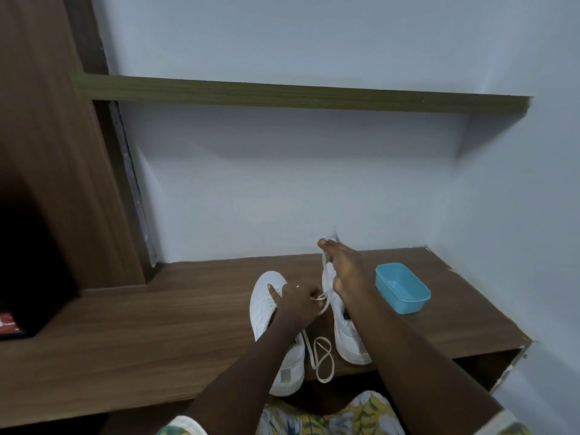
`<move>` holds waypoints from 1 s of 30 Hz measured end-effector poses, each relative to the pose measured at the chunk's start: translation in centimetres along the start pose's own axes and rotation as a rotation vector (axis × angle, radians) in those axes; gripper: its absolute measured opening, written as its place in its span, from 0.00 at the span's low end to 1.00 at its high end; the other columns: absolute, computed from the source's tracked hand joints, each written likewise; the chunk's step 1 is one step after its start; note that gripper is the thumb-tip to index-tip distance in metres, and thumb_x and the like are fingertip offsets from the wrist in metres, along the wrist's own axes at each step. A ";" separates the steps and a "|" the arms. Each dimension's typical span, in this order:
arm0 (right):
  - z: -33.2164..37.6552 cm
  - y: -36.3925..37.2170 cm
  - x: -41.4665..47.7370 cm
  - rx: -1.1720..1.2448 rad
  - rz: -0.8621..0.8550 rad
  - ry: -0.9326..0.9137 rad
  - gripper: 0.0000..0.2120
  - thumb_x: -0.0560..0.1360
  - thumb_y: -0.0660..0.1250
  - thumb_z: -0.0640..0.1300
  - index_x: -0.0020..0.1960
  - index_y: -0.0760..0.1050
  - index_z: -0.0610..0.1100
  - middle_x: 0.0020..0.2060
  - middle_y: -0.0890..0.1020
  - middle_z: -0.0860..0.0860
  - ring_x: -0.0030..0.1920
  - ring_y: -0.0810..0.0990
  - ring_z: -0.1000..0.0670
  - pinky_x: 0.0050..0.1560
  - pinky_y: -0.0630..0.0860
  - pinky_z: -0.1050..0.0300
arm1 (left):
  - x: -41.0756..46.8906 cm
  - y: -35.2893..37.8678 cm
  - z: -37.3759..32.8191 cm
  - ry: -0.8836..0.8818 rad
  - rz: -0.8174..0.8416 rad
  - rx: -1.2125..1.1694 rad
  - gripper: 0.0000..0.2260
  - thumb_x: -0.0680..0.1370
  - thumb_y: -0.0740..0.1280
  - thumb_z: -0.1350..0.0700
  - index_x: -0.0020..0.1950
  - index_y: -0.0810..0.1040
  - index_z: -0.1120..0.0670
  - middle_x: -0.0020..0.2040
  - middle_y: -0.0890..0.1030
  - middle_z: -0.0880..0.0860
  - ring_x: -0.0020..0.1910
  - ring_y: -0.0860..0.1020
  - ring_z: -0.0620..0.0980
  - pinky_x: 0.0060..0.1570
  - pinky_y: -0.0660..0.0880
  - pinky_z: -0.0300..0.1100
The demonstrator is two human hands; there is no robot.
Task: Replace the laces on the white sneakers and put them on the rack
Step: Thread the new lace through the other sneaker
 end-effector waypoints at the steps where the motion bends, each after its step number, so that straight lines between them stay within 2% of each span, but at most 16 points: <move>1: -0.5 0.1 0.0 -0.016 0.011 0.027 0.11 0.72 0.71 0.40 0.54 0.79 0.40 0.51 0.81 0.46 0.54 0.79 0.47 0.57 0.75 0.54 | 0.3 -0.3 -0.5 -0.003 -0.029 -0.204 0.12 0.78 0.62 0.53 0.59 0.78 0.49 0.57 0.81 0.51 0.63 0.72 0.51 0.71 0.42 0.65; 3: -1.6 0.2 -0.1 -0.019 0.063 0.077 0.02 0.75 0.68 0.38 0.47 0.76 0.42 0.41 0.81 0.45 0.39 0.80 0.50 0.41 0.78 0.59 | 0.5 -1.3 -1.7 0.002 -0.092 -0.529 0.11 0.77 0.63 0.57 0.58 0.80 0.52 0.53 0.83 0.52 0.57 0.77 0.51 0.71 0.57 0.58; 4: -2.1 0.2 0.1 -0.026 0.071 0.081 0.03 0.75 0.68 0.37 0.43 0.75 0.42 0.35 0.80 0.46 0.34 0.79 0.50 0.35 0.76 0.61 | 0.6 -1.7 -2.0 -0.002 -0.122 -0.600 0.10 0.77 0.63 0.58 0.55 0.81 0.54 0.49 0.84 0.55 0.53 0.79 0.53 0.66 0.66 0.54; 6: -2.7 0.1 0.3 -0.051 0.075 0.073 0.05 0.72 0.71 0.38 0.39 0.75 0.41 0.35 0.79 0.45 0.36 0.78 0.49 0.37 0.75 0.60 | 1.0 -1.9 -2.1 -0.034 -0.162 -0.631 0.08 0.78 0.63 0.58 0.46 0.82 0.55 0.44 0.84 0.57 0.49 0.80 0.58 0.59 0.71 0.51; 8: -3.4 0.0 1.0 -0.067 0.080 0.075 0.05 0.70 0.72 0.37 0.39 0.76 0.39 0.37 0.79 0.43 0.37 0.79 0.47 0.40 0.76 0.56 | 1.4 -1.5 -1.3 -0.109 -0.221 -0.666 0.09 0.77 0.65 0.55 0.38 0.78 0.47 0.42 0.83 0.54 0.50 0.80 0.56 0.64 0.67 0.57; 10: -3.7 -0.2 1.3 -0.081 0.090 0.101 0.06 0.69 0.73 0.38 0.39 0.77 0.38 0.36 0.80 0.42 0.38 0.80 0.44 0.45 0.78 0.51 | 1.5 -1.2 -0.3 -0.156 -0.299 -0.667 0.10 0.76 0.67 0.52 0.35 0.74 0.44 0.39 0.82 0.48 0.48 0.80 0.53 0.64 0.67 0.59; 13: -3.3 -0.1 0.8 -0.111 0.076 0.116 0.12 0.65 0.74 0.42 0.43 0.79 0.36 0.40 0.82 0.40 0.42 0.82 0.43 0.53 0.78 0.46 | 1.5 -1.1 0.2 -0.103 -0.320 -0.624 0.03 0.77 0.66 0.51 0.44 0.79 0.47 0.43 0.84 0.49 0.50 0.80 0.52 0.64 0.66 0.60; 16: -2.9 0.1 -0.1 -0.126 0.056 0.098 0.03 0.70 0.71 0.35 0.43 0.79 0.37 0.36 0.80 0.46 0.38 0.78 0.49 0.52 0.76 0.50 | 1.6 -1.0 0.5 -0.144 -0.310 -0.581 0.06 0.78 0.65 0.52 0.49 0.81 0.51 0.46 0.84 0.51 0.52 0.79 0.53 0.67 0.62 0.59; 18: -3.0 0.2 -0.4 -0.120 0.068 0.106 0.03 0.71 0.70 0.34 0.38 0.78 0.37 0.34 0.78 0.45 0.38 0.77 0.48 0.51 0.74 0.49 | 1.7 -0.9 0.4 -0.176 -0.283 -0.567 0.06 0.79 0.64 0.52 0.47 0.81 0.51 0.46 0.84 0.53 0.52 0.79 0.54 0.67 0.62 0.60; 21: -3.0 0.0 -0.2 -0.105 0.037 0.101 0.06 0.71 0.70 0.33 0.36 0.77 0.37 0.30 0.75 0.46 0.31 0.73 0.49 0.40 0.73 0.54 | 1.7 -0.9 0.1 -0.233 -0.214 -0.444 0.08 0.80 0.61 0.53 0.50 0.79 0.51 0.49 0.83 0.54 0.58 0.76 0.55 0.71 0.55 0.59; 23: -2.6 0.1 -0.3 -0.099 0.061 0.122 0.03 0.73 0.69 0.36 0.43 0.77 0.36 0.33 0.75 0.45 0.28 0.70 0.49 0.29 0.70 0.58 | 1.5 -0.7 0.1 -0.203 -0.171 -0.315 0.09 0.81 0.58 0.54 0.51 0.78 0.51 0.52 0.82 0.53 0.60 0.74 0.54 0.71 0.50 0.60; 24: -2.3 0.3 -0.2 -0.101 0.087 0.119 0.04 0.74 0.68 0.38 0.46 0.76 0.37 0.36 0.74 0.46 0.29 0.71 0.48 0.27 0.69 0.60 | 1.2 -0.7 0.2 -0.169 -0.160 -0.259 0.08 0.81 0.58 0.55 0.49 0.77 0.49 0.50 0.81 0.52 0.60 0.74 0.53 0.71 0.49 0.60; 25: -1.9 0.4 -0.1 -0.109 0.107 0.098 0.03 0.76 0.66 0.37 0.48 0.75 0.38 0.39 0.75 0.47 0.32 0.72 0.47 0.29 0.70 0.60 | 0.9 -0.5 0.3 -0.143 -0.149 -0.211 0.08 0.80 0.58 0.57 0.45 0.75 0.48 0.47 0.80 0.50 0.60 0.74 0.53 0.71 0.48 0.61; 27: -0.9 0.4 0.4 -0.101 0.078 -0.001 0.03 0.74 0.67 0.34 0.48 0.77 0.37 0.42 0.78 0.48 0.40 0.77 0.49 0.43 0.74 0.62 | 0.4 0.0 0.8 -0.125 -0.114 -0.108 0.09 0.78 0.58 0.58 0.42 0.74 0.47 0.42 0.76 0.47 0.60 0.73 0.53 0.71 0.47 0.63; 28: -0.5 0.2 0.7 -0.092 0.048 -0.050 0.05 0.72 0.69 0.32 0.48 0.79 0.36 0.43 0.79 0.48 0.42 0.77 0.53 0.49 0.74 0.63 | 0.2 0.3 1.0 -0.124 -0.093 -0.055 0.10 0.78 0.58 0.58 0.44 0.76 0.47 0.43 0.76 0.47 0.61 0.72 0.53 0.71 0.46 0.64; 30: 0.1 0.0 0.8 -0.082 0.029 -0.109 0.09 0.70 0.71 0.31 0.51 0.80 0.33 0.40 0.79 0.49 0.39 0.76 0.58 0.46 0.72 0.66 | -0.1 0.7 1.2 -0.124 -0.059 0.005 0.11 0.79 0.57 0.57 0.50 0.79 0.48 0.49 0.79 0.48 0.63 0.70 0.53 0.70 0.45 0.64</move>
Point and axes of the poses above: each hand's wrist, its own x-axis towards the middle knuckle, its own y-axis out of the palm, z = x × y, the point moved 3 cm from there along x, towards the middle knuckle
